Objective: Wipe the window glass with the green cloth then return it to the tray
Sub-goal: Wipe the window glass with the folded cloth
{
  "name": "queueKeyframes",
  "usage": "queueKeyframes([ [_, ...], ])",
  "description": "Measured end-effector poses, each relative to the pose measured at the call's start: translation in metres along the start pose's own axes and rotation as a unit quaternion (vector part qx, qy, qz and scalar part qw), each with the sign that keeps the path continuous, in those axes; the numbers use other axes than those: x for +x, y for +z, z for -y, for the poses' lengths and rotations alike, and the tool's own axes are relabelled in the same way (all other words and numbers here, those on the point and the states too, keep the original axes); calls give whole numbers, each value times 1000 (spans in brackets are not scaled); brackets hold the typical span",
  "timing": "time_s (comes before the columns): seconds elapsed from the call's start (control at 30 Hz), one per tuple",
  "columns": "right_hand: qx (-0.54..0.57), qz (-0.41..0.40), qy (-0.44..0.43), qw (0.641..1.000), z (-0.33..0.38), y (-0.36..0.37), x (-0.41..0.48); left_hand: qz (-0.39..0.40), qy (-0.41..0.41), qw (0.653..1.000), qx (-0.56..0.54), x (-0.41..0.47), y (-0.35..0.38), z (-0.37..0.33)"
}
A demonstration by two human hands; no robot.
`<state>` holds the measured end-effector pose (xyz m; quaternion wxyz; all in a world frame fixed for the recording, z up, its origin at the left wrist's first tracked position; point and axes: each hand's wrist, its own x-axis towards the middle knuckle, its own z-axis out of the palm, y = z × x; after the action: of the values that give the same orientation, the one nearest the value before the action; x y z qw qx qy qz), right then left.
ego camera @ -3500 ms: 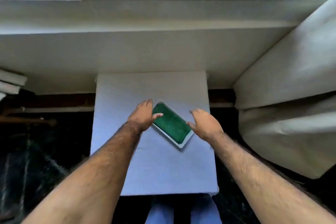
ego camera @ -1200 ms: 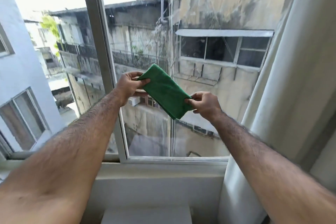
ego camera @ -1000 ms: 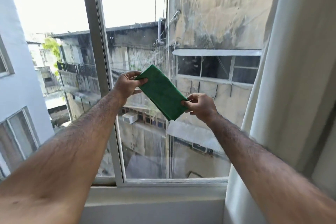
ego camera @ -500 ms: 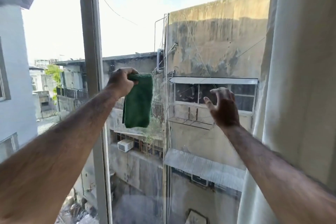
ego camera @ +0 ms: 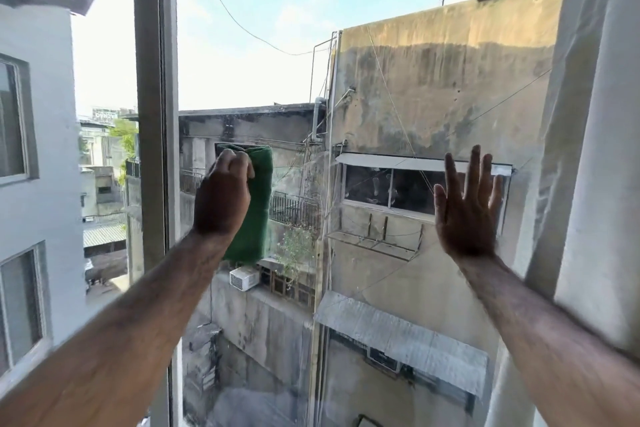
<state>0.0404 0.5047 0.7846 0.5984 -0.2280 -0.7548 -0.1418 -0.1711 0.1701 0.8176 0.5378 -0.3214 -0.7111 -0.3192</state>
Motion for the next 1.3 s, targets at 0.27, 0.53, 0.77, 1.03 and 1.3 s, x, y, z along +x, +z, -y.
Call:
queueKeyframes([
  [0.27,-1,-69,-15,998,-4,21,0,9,61,996,61,-77,57,22],
  [0.53,-11,-93,-10,996,-7,24,-2,-56,-82,995,34,-7,87,-66],
  [0.77,-18,-106,-16,994,-12,25,-2,27,207,976,59,-104,126,-115],
  [1.03,-10,-107,-15,994,-7,25,-2,-22,-41,997,61,-60,84,-30],
  [1.3,-14,-94,-20,995,-12,27,0,-58,119,991,12,-7,136,-192],
])
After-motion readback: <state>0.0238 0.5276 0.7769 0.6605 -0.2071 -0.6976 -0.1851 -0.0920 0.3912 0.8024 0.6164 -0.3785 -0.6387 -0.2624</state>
